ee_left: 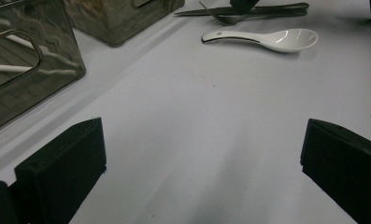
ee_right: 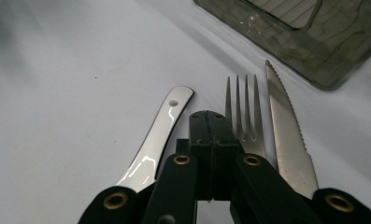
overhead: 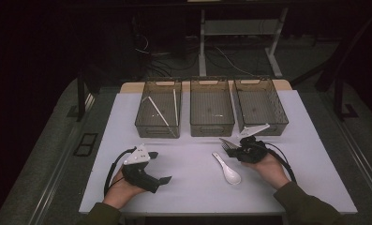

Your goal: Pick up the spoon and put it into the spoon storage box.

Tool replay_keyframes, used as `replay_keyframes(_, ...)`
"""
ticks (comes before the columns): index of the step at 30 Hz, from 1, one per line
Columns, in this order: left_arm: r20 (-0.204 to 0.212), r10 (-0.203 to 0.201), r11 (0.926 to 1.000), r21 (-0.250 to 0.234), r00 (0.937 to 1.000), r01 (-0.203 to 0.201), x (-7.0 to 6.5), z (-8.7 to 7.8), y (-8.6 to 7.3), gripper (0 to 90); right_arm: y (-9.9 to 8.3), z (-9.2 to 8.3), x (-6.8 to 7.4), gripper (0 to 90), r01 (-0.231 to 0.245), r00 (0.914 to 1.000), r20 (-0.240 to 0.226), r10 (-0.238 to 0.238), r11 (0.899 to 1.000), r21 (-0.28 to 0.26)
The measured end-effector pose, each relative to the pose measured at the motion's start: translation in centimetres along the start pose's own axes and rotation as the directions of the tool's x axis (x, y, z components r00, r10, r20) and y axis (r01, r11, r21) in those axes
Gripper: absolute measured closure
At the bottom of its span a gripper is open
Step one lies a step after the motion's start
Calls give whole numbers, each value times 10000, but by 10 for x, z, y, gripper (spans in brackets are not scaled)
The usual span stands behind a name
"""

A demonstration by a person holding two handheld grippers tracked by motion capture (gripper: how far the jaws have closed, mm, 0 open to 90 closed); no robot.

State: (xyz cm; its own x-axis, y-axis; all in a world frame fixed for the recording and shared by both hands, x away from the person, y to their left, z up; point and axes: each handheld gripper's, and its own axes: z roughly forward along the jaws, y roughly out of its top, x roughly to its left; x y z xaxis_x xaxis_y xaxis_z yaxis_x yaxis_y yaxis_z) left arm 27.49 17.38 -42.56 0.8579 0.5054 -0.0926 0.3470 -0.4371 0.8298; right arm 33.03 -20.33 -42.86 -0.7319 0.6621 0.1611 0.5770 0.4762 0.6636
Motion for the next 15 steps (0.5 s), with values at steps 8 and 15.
replay_keyframes(8, -104, -41, 10000, 34, 9999, 41, 0, 1, 1, 0, 1, 8, -2, 895, -17, 9995, 315, 7, 9995, 310)
replay_keyframes(15, -159, -104, 9999, -14, 9998, 104, 1, 0, 1, 0, 2, 18, 0, 895, 168, 9993, 326, -189, 9978, 640)
